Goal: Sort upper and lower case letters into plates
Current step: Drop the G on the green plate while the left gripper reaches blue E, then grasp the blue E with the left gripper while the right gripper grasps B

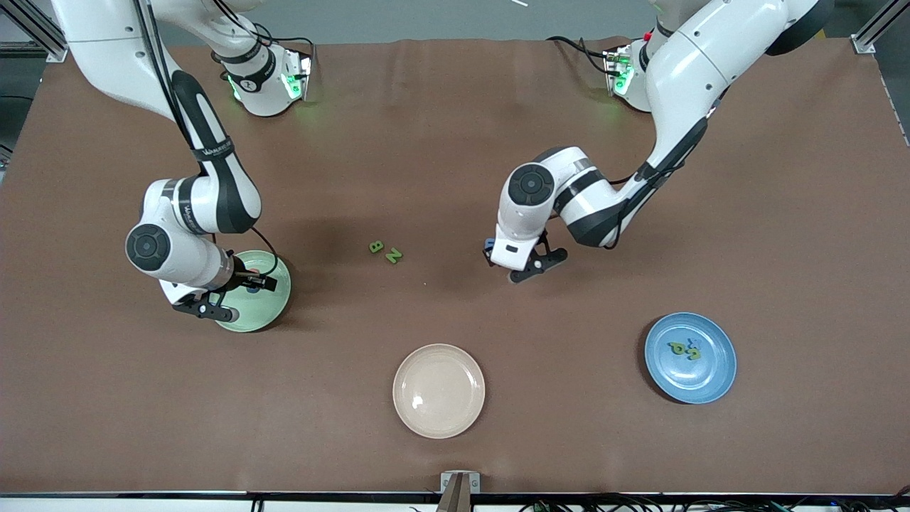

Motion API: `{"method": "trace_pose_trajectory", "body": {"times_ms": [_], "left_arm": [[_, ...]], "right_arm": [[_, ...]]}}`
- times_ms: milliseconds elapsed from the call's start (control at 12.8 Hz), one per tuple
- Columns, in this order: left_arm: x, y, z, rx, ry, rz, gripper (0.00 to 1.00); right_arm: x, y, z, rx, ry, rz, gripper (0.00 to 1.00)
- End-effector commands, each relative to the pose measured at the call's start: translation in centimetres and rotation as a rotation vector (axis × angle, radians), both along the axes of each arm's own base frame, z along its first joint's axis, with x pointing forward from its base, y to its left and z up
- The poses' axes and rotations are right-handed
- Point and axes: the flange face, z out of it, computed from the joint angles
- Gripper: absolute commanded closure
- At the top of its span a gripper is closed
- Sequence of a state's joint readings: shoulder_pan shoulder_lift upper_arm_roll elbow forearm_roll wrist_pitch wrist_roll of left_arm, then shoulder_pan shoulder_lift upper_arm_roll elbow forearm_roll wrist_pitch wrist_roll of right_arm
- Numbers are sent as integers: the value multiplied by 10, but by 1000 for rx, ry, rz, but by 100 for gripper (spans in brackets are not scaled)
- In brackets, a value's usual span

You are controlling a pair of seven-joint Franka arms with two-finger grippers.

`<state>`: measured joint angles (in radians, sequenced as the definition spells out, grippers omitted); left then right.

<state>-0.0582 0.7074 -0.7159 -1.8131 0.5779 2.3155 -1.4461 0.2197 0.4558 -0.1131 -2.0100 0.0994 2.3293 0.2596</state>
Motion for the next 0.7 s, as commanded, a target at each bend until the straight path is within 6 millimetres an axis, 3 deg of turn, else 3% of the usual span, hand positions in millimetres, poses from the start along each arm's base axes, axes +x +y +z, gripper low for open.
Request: {"method": "trace_pose_trajectory", "body": {"times_ms": [0,78,156,234,312,624], "left_arm": [[-25,-23,-12,0,-36,-110,33],[-37,-33,-16,3,-33,-138,35],[-48,-43,-18,3,-29,-163,40],[-55,-50,-19,5,-32,-183,44],[-56,-54,-23,3,-28,-189,50],[-59,-53,-30,27,-53,-299,49]], "right_arm": [[-4,11,-27,1,-4,23,97],[-5,12,-29,1,-1,24,94],[-5,12,-29,1,5,24,78],[-6,10,-27,0,16,24,26],[-6,11,-21,2,28,25,0],[5,26,27,15,80,23,0]]}}
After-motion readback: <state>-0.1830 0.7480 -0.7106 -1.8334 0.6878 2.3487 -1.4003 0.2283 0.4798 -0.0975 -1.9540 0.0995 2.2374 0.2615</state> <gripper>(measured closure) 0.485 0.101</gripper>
